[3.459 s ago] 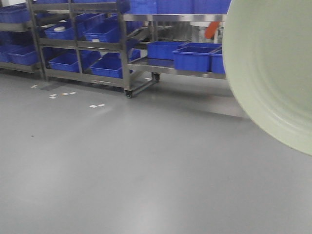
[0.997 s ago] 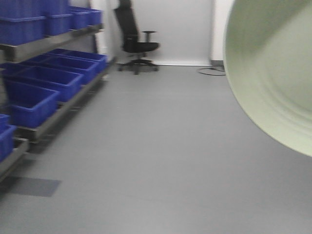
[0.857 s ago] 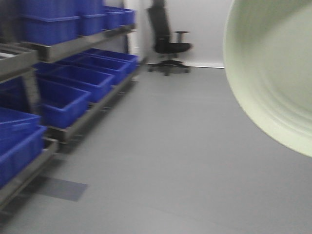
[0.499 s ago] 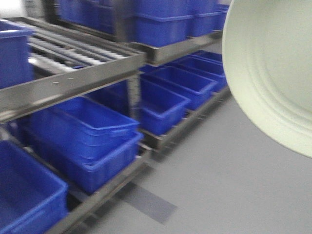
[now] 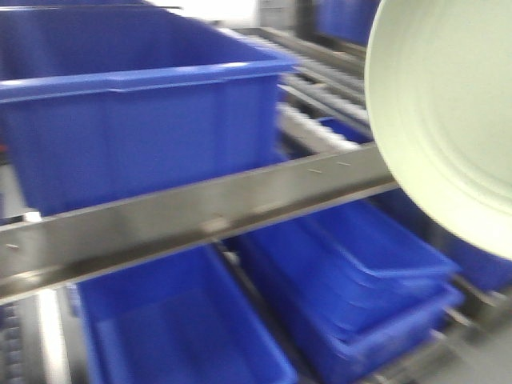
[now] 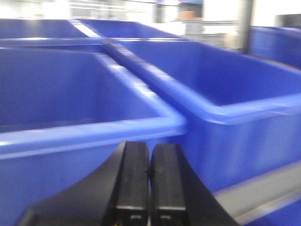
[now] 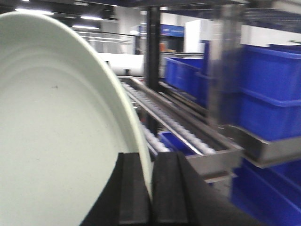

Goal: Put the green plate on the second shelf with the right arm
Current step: 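Move the held plate over a blue bin on the shelf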

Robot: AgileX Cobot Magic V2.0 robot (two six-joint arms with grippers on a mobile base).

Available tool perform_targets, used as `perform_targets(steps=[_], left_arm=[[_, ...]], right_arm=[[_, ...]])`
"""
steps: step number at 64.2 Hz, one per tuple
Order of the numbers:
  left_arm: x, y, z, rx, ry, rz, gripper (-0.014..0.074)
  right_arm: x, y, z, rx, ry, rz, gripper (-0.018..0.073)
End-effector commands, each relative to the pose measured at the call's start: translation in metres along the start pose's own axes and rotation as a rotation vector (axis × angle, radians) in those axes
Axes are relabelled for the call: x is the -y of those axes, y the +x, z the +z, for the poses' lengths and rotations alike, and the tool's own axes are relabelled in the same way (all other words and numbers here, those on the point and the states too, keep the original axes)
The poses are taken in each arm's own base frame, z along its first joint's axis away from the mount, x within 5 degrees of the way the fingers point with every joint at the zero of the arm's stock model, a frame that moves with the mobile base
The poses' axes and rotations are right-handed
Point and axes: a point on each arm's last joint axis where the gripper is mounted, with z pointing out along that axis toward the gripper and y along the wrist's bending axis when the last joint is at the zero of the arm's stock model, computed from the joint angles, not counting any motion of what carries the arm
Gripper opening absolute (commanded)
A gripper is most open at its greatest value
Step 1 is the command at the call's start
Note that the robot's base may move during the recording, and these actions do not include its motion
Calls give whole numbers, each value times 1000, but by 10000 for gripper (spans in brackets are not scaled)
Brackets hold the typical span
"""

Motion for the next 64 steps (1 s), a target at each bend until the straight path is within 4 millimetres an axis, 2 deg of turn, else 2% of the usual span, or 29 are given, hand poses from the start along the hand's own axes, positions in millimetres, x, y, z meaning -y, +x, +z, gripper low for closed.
perform_targets(steps=[1,64], left_arm=[[0,7,0,43,4,-11,130],[0,7,0,43,4,-11,130]], right_arm=[[1,-18,1,125,15,9,54],[1,-18,1,125,15,9,54]])
